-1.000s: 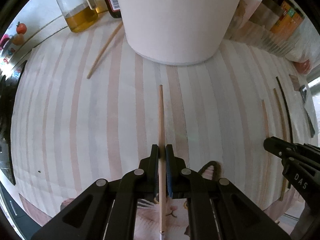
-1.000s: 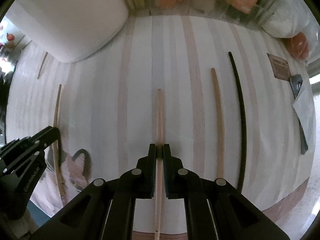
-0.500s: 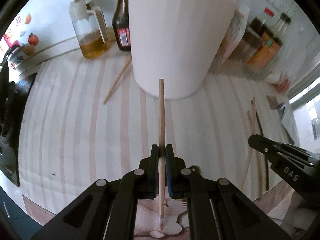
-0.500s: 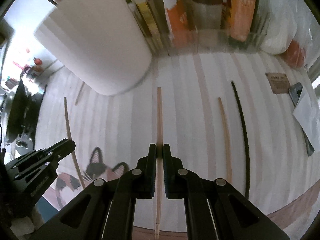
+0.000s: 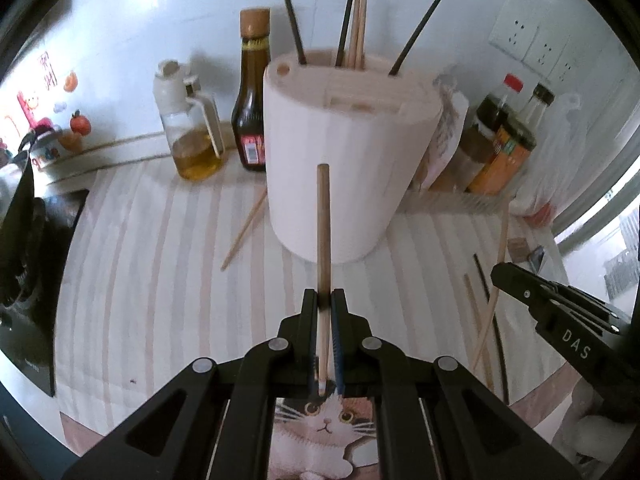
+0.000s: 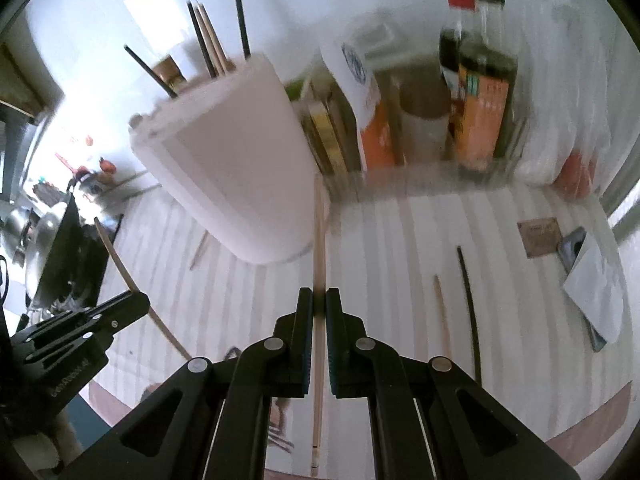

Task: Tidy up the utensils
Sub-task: 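Lift both light chopsticks and carry them over the cream holder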

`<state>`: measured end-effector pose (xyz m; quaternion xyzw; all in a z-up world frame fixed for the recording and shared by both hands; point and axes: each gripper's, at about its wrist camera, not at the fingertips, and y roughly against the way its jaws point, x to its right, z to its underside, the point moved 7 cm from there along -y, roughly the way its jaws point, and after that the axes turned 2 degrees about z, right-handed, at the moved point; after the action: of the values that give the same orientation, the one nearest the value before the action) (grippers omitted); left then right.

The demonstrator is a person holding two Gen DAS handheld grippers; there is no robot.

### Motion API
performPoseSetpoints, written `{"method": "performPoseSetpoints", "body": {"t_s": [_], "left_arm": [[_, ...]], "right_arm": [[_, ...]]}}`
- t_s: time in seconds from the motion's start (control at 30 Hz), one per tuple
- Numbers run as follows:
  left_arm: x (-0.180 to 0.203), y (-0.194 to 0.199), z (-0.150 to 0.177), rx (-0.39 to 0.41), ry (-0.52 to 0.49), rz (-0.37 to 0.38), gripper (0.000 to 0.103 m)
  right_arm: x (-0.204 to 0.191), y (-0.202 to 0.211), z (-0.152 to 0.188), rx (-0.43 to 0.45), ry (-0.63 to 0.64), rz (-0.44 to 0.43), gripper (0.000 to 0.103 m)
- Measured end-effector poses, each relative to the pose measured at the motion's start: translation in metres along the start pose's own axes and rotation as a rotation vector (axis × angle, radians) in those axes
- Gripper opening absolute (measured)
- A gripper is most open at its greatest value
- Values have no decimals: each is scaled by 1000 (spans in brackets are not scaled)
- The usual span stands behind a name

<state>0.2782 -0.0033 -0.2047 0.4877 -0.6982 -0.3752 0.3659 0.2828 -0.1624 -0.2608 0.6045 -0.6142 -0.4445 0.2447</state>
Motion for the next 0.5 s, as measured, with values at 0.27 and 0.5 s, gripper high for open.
{"method": "performPoseSetpoints", "body": {"t_s": [0.27, 0.5], "left_arm": [[9, 18, -21, 52, -9, 21, 4], [13, 43, -46, 114, -16, 26, 4]], "right_arm": [[-8, 21, -25, 80, -1, -11, 6], [-14, 39, -47, 142, 4, -24, 6]]}}
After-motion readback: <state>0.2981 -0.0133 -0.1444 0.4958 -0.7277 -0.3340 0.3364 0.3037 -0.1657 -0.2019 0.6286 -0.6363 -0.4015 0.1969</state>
